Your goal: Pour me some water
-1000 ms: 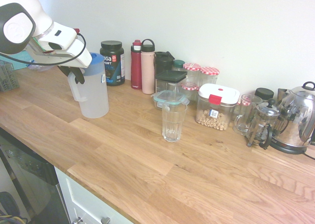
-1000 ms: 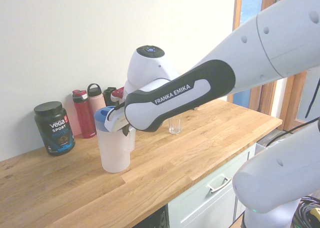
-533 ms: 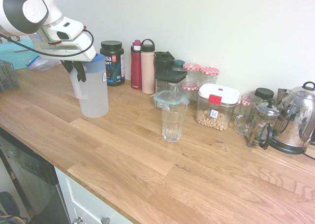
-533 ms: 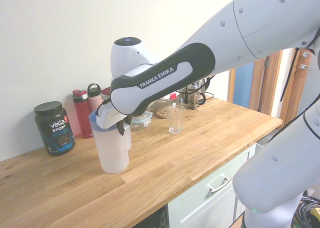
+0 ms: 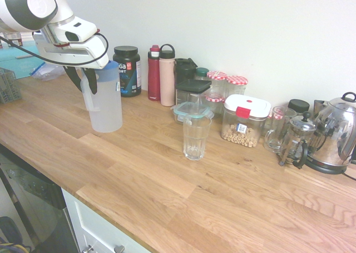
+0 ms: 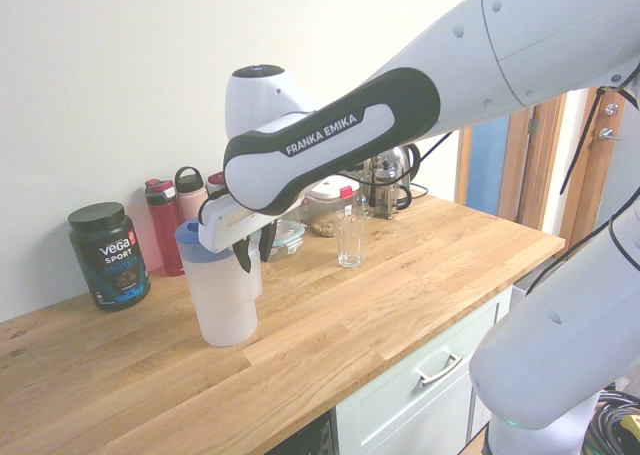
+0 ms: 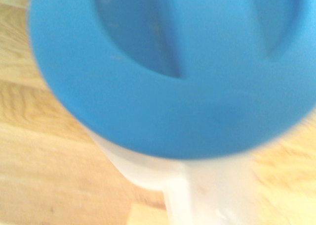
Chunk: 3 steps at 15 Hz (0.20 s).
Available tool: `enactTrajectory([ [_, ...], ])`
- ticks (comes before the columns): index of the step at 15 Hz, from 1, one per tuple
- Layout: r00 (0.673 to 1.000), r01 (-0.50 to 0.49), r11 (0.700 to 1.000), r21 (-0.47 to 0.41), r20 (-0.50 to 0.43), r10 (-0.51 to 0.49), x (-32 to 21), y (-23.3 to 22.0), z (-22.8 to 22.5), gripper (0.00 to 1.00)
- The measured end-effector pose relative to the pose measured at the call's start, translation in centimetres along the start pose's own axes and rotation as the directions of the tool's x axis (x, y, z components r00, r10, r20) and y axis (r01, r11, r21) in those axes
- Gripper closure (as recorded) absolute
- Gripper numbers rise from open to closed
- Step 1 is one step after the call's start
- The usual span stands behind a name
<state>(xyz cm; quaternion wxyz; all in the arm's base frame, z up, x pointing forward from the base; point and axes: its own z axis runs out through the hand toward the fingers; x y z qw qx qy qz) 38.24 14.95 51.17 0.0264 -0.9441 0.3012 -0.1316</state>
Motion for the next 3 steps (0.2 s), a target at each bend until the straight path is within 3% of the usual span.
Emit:
enactTrajectory([
  [3,0.988,0.009,0.998,-0.065,0.153,0.001,1.1,5.2,-3.7,0.0],
])
